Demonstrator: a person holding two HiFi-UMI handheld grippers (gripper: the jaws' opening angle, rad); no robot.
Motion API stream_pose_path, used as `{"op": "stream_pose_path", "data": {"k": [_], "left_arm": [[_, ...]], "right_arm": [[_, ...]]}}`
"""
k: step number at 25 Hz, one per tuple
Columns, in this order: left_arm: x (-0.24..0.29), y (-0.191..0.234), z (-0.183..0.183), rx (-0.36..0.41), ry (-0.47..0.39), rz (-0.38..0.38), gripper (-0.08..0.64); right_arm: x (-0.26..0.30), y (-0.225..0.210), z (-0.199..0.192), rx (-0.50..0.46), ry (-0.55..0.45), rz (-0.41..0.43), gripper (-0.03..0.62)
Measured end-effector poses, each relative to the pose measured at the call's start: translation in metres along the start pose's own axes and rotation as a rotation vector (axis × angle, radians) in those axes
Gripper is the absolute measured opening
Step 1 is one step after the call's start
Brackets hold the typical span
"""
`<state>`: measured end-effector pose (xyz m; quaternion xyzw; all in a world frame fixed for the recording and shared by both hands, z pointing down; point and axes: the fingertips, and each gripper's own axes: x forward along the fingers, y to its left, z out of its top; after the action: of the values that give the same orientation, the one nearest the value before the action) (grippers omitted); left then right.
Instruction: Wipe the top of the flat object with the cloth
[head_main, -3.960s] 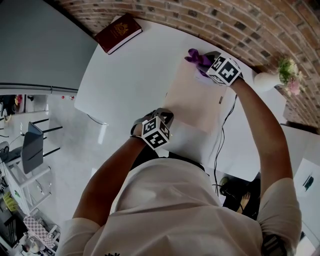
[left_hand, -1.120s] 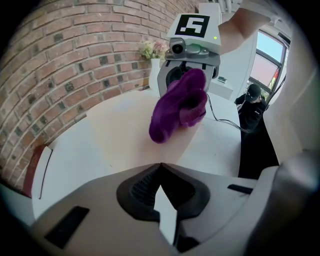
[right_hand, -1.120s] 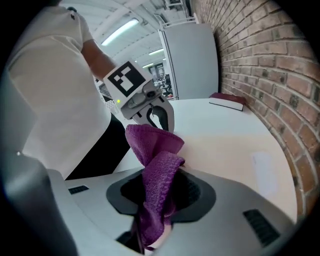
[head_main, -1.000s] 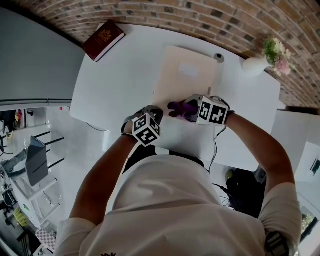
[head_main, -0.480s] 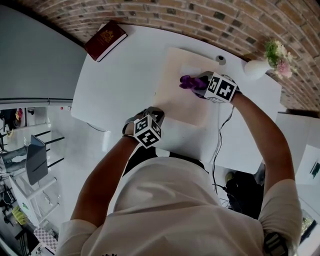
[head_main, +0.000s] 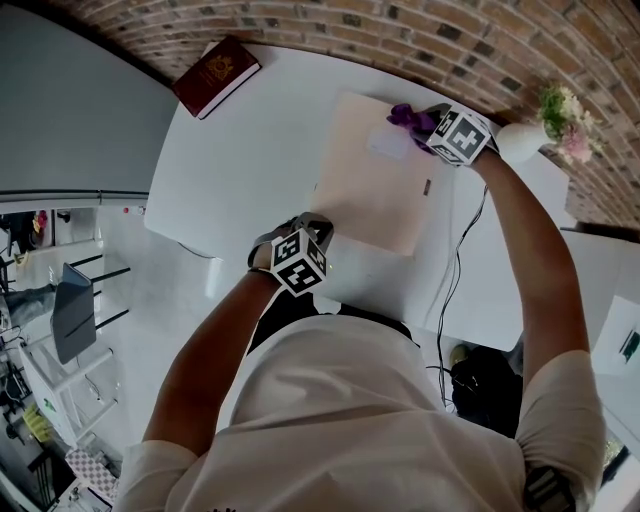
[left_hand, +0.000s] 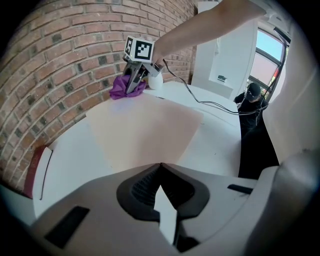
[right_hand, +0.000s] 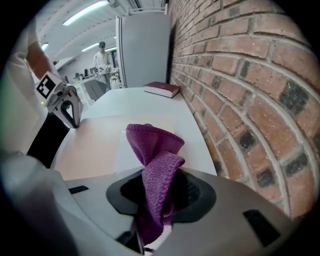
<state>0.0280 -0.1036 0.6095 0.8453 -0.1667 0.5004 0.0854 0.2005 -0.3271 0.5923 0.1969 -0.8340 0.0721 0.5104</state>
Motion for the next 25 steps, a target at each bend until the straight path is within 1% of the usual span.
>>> {"op": "stream_pose_path", "data": {"k": [2,4,6,8,11,17,21,25], "left_arm": [[0.0,0.0,0.0,-0.002,-0.001,0.001,0.025],[0.0,0.0,-0.001,-0.002,0.001,0.002,0.025],[0.0,0.0,-0.001,-0.003,0.002,0.001,0.025],[0.0,0.0,-0.001,-0.003,0.002,-0.001,0.025],[-0.001,0.0,-0.002,0.002,0.003,-0.004,0.025],[0.0,-0.001,-0.001,0.014,0.014,-0.003,0.025],[0.0,-0.003,-0.002,0.024,0.021,-0.009,0.025],[0.0,-0.004,-0.001,0.022,0.021,-0.005,0.025]], "right_arm": [[-0.001,-0.011,0.0,0.022,0.001,-0.044,0.141],[-0.004,-0.014,0.002,0.023,-0.007,-0.075,0.141],[-0.01,-0.008,0.007,0.008,-0.029,-0.079,0.141],[-0.019,0.009,0.013,-0.01,-0.063,-0.058,0.141],[-0.035,0.05,0.02,-0.036,-0.11,0.017,0.141],[-0.059,0.158,0.022,-0.067,-0.166,0.205,0.141],[-0.065,0.228,0.014,-0.086,-0.171,0.327,0.141],[-0.063,0.272,-0.001,-0.123,-0.153,0.415,0.141]]}}
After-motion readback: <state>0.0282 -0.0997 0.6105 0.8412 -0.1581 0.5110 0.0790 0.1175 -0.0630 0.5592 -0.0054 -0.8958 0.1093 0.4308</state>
